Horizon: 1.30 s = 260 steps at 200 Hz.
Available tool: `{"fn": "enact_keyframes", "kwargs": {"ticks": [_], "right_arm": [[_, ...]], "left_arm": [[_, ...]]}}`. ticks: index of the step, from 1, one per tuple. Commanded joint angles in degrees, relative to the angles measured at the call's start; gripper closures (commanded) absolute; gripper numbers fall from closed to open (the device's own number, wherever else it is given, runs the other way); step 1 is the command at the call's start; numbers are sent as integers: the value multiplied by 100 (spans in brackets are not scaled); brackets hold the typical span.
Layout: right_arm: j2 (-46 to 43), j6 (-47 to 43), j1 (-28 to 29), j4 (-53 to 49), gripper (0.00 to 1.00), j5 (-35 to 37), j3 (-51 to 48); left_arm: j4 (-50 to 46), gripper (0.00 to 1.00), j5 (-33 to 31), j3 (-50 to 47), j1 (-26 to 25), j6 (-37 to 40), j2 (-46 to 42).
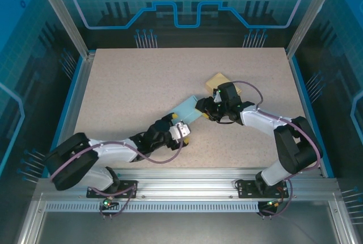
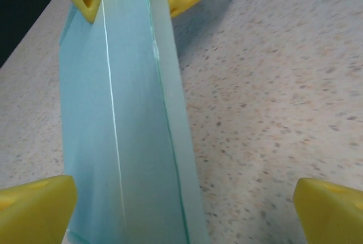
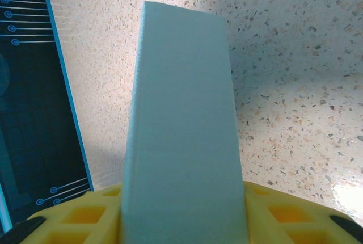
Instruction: Fold the paper box
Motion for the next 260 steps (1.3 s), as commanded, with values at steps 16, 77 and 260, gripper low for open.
{"fn": "enact_keyframes", "kwargs": {"ticks": [16, 77, 260], "right_arm": [[-128, -54, -46, -341, 54, 143, 64], [-235, -256, -58, -672, 51, 353, 131], [-2351, -3049, -339, -3295, 6, 1852, 942]], "left_arm": [[321, 1, -1846, 672, -233, 390, 889], [116, 39, -2027, 892, -270, 271, 829], [-7189, 51, 3911, 4030, 1696, 913, 733]]}}
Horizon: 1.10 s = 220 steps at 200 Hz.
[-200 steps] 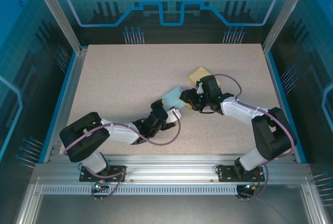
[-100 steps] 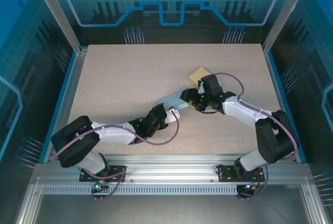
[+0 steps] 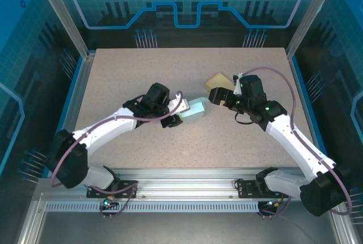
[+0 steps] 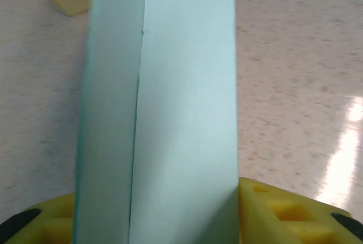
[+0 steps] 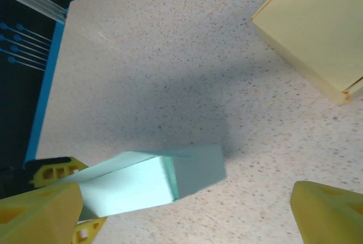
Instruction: Fold the paper box
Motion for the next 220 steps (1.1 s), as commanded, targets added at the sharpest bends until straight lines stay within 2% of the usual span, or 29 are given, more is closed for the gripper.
{"fn": "enact_keyframes", "kwargs": {"ticks": [1, 24, 49, 66, 83, 126, 160, 187, 220], "right_arm": [[50, -848, -70, -733, 7, 169, 156], [230, -1240, -17, -974, 13, 215, 214], [405, -1490, 79, -827, 17, 162, 84], [526, -1607, 154, -650, 23, -96, 16], [579, -1804, 311, -501, 27, -114, -14], [816, -2382, 566, -496, 30, 84, 192], [1127, -2636, 624, -571, 33, 157, 440], [1342, -2862, 649, -501, 35, -45, 555], [1524, -3172, 659, -577, 35, -100, 708]], "left_arm": [[-1896, 51, 1311, 723, 202, 678, 627], [-2441, 51, 1311, 1353, 345, 1058, 1257], [-2431, 51, 1360, 1667, 432, 1265, 1692], [-2356, 51, 1393, 1683, 475, 1230, 1772], [-2069, 50, 1325, 1510, 503, 1230, 1660], [-1357, 34, 1157, 1246, 539, 1125, 1283], [-1012, 32, 1140, 1225, 583, 1090, 1072], [-985, 30, 1163, 1259, 594, 1052, 1001], [-669, 31, 961, 1151, 594, 582, 634]]}}
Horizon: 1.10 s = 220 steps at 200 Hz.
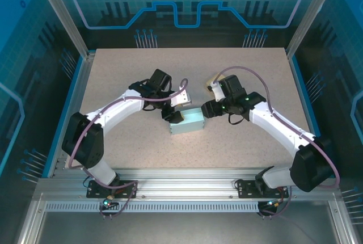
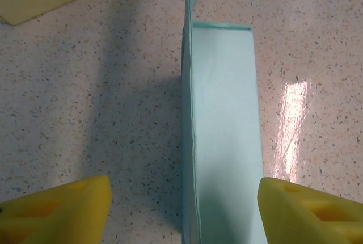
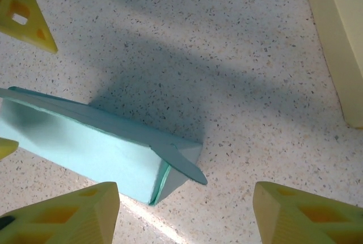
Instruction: Fold the paper box
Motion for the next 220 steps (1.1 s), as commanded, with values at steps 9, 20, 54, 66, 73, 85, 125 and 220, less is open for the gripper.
{"fn": "enact_keyframes", "kwargs": {"ticks": [9, 20, 54, 66, 73, 85, 125, 220], "right_arm": [[156, -454, 64, -117, 36, -137, 274], [217, -509, 67, -198, 36, -142, 342], [277, -563, 72, -354, 37, -167, 452], [267, -593, 73, -392, 38, -187, 479], [268, -614, 71, -421, 40, -186, 487], [290, -643, 73, -493, 42, -148, 513], [434, -770, 74, -595, 43, -16, 532], [741, -871, 65, -446, 48, -338, 631]], "left_arm": [[423, 31, -297, -132, 53, -709, -602], [513, 33, -531, -209, 54, -1232, -829], [1098, 35, -1477, -1103, 52, -3039, -1808], [1072, 35, -1872, -1380, 50, -3648, -2123], [1020, 35, -2014, -1534, 51, -3930, -2298], [946, 35, -2034, -1810, 55, -4267, -2566], [1021, 37, -1763, -2439, 50, -4772, -2928], [1247, 48, -1607, -2316, 50, -4728, -2268]]}}
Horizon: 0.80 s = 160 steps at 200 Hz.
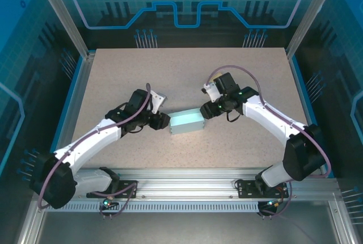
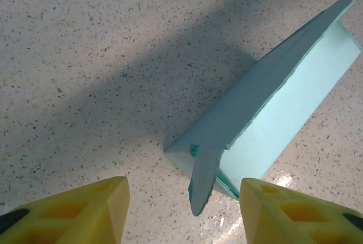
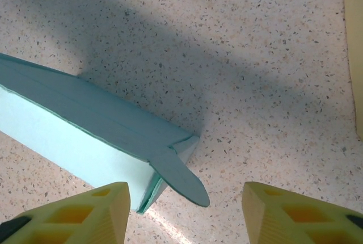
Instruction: Fold the paper box
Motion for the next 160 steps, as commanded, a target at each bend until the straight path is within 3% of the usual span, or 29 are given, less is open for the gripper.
{"fn": "enact_keyframes", "kwargs": {"ticks": [1, 71, 110, 160], "right_arm": [[105, -74, 45, -38, 48, -221, 219], [-34, 149, 56, 40, 71, -326, 18], [-52, 342, 116, 120, 91, -414, -41], [-61, 916, 401, 160, 99, -124, 12]], "left_arm": [[102, 48, 137, 132, 50, -118, 151], [275, 75, 442, 169, 41, -470, 374], [394, 86, 625, 261, 28, -773, 469], [675, 96, 804, 284, -119, -1359, 576]]}}
